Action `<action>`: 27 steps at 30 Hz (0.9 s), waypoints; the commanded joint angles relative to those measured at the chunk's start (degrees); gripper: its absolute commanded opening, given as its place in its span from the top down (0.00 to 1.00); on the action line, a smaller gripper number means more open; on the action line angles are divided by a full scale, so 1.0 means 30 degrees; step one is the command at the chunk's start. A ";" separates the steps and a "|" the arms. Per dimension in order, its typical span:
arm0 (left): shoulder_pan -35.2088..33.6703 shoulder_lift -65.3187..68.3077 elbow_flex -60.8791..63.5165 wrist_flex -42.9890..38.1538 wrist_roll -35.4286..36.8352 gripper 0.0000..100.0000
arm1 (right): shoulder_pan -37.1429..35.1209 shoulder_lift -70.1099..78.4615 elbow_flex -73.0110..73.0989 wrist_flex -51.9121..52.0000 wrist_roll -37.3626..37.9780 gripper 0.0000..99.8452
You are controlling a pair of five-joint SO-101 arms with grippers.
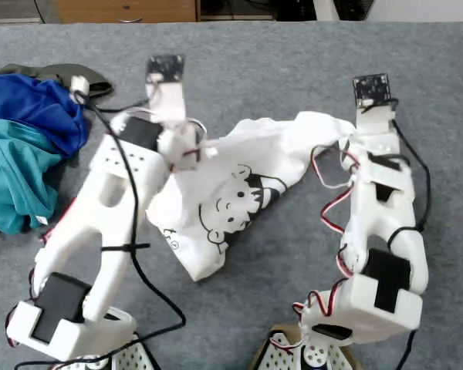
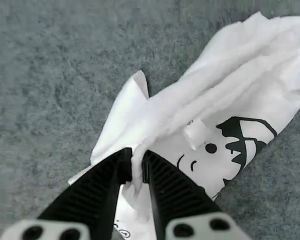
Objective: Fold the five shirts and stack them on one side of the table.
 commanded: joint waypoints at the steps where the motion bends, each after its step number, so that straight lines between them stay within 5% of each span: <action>1: -0.1612 -0.0864 -0.5128 0.2374 -0.1026 0.98 | 0.0103 -0.3414 -0.2799 0.4161 -0.1875 1.00; 9: -0.4601 -0.0806 -1.6498 0.6945 -0.3106 0.98 | -0.0308 -1.0476 -1.2264 1.1634 -0.2813 1.00; 19: -0.7531 -0.0982 -2.7516 0.9524 -0.3194 0.98 | -0.0308 -1.3465 -2.4103 1.3451 -0.2813 1.00; 27: -0.8527 -0.4205 -2.6022 0.9524 -0.5275 0.98 | -0.0220 -1.3524 -2.6623 1.3773 -0.2286 1.00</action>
